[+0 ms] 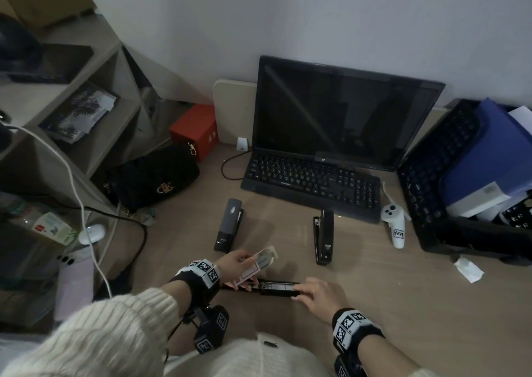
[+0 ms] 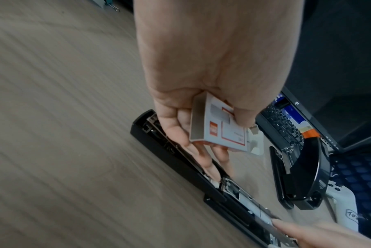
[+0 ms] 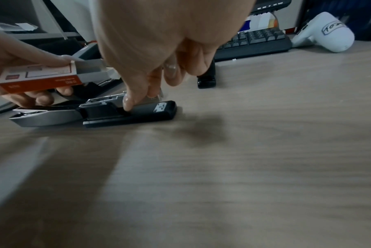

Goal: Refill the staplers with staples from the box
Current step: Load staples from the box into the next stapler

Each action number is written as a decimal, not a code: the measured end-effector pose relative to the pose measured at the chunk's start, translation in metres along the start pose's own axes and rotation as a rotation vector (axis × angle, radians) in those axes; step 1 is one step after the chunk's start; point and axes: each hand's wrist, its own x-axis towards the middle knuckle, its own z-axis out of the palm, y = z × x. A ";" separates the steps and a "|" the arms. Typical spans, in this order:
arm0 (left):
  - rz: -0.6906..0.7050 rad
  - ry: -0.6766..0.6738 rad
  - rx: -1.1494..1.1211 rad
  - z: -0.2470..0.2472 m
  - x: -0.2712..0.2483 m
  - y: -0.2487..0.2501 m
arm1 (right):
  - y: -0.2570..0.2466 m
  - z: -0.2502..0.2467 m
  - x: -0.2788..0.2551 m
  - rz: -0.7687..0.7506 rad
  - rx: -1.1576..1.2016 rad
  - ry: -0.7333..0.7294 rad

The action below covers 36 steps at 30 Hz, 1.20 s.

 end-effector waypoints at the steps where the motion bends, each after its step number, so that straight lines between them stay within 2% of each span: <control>1: -0.001 -0.004 -0.009 0.001 0.000 0.001 | 0.000 0.000 0.001 -0.010 0.012 -0.017; 4: 0.017 -0.009 -0.068 0.006 -0.001 0.005 | -0.003 0.000 0.002 -0.003 0.031 -0.035; 8: 0.029 -0.019 -0.030 0.005 0.002 0.006 | -0.008 -0.008 0.005 -0.021 0.063 -0.053; 13: 0.050 -0.102 0.086 0.002 0.006 0.007 | -0.019 -0.028 0.016 0.053 0.216 0.110; 19: 0.063 -0.208 0.029 0.016 0.000 0.021 | -0.035 -0.047 0.021 -0.010 0.025 0.028; 25: 0.071 -0.170 0.125 0.013 0.007 0.024 | -0.041 -0.051 0.024 -0.124 0.086 -0.052; 28: 0.070 -0.176 0.109 0.010 0.011 0.024 | -0.040 -0.053 0.026 -0.127 0.135 -0.069; 36: 0.058 -0.062 0.040 0.005 0.017 0.031 | -0.040 -0.061 0.038 -0.110 0.153 -0.059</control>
